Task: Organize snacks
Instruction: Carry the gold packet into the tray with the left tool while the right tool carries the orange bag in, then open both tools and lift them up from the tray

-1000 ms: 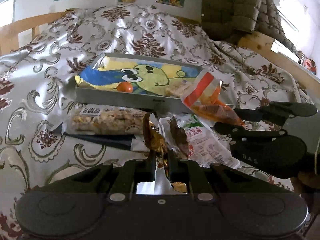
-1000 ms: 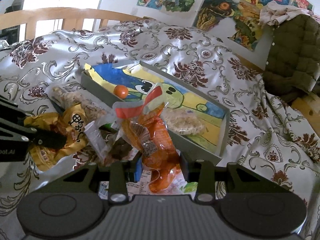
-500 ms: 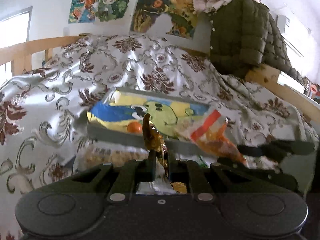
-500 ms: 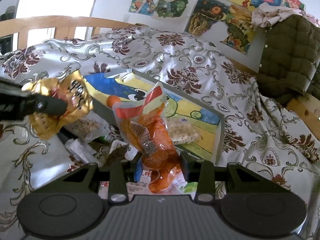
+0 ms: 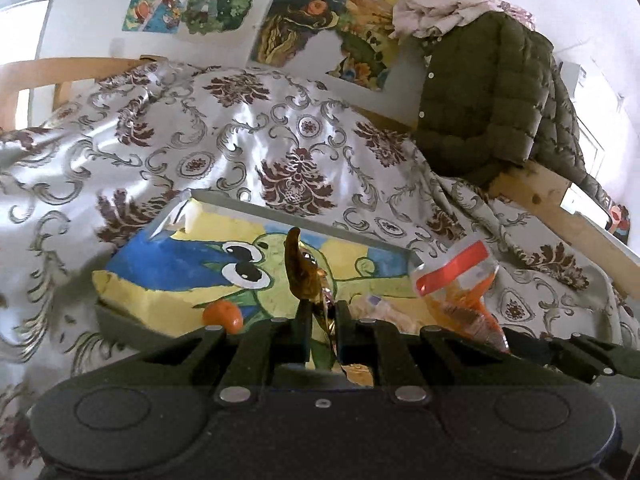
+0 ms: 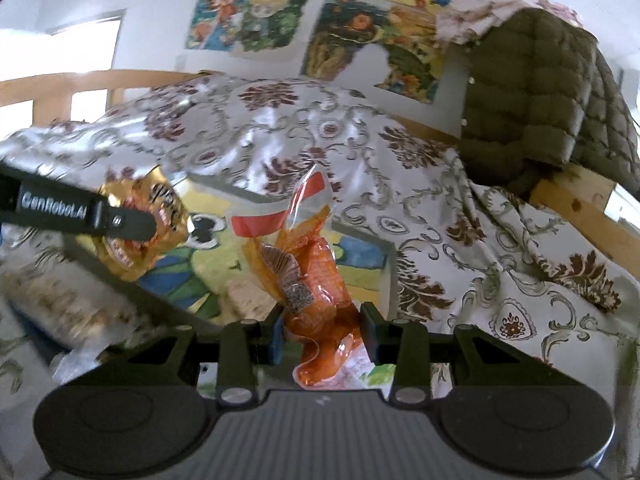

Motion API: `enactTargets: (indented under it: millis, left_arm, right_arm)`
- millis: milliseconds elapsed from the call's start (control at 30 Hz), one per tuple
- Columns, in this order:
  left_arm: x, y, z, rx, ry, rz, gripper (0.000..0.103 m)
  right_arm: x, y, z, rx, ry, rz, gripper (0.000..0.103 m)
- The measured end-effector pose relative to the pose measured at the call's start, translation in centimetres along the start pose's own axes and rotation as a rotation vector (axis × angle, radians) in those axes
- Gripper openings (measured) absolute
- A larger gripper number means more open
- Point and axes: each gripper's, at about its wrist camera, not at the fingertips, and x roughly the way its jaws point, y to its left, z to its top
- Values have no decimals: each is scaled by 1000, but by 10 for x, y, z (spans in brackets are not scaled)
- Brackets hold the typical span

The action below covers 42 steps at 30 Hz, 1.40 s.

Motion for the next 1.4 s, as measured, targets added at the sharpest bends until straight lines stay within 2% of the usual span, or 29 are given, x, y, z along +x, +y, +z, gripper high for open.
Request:
enactTargets:
  millis: [233, 500, 633, 900, 1033, 1100, 1167, 1300, 1400]
  left_arm:
    - [35, 15, 2, -53, 22, -21, 11]
    - [54, 33, 1, -79, 44, -14, 11]
    - [60, 37, -2, -81, 69, -8, 11]
    - [65, 38, -6, -78, 99, 8, 12]
    - [66, 38, -6, -67, 117, 32, 13]
    - [65, 37, -5, -58, 118, 49, 19]
    - [63, 36, -4, -48, 113, 67, 22]
    - [55, 33, -1, -38, 100, 92, 45]
    - [46, 32, 3, -41, 80, 108, 57]
  right_arm:
    - [26, -9, 3, 49, 6, 6, 42]
    - [56, -1, 3, 21, 19, 5, 43]
    - [69, 5, 3, 18, 50, 18, 30]
    - [73, 13, 0, -19, 68, 15, 31]
    - [71, 12, 0, -14, 68, 19, 38]
    - [70, 13, 0, -18, 67, 24, 42]
    - [68, 13, 1, -14, 66, 29, 50]
    - [58, 10, 6, 18, 52, 45, 58]
    - [47, 1, 12, 69, 32, 46, 67]
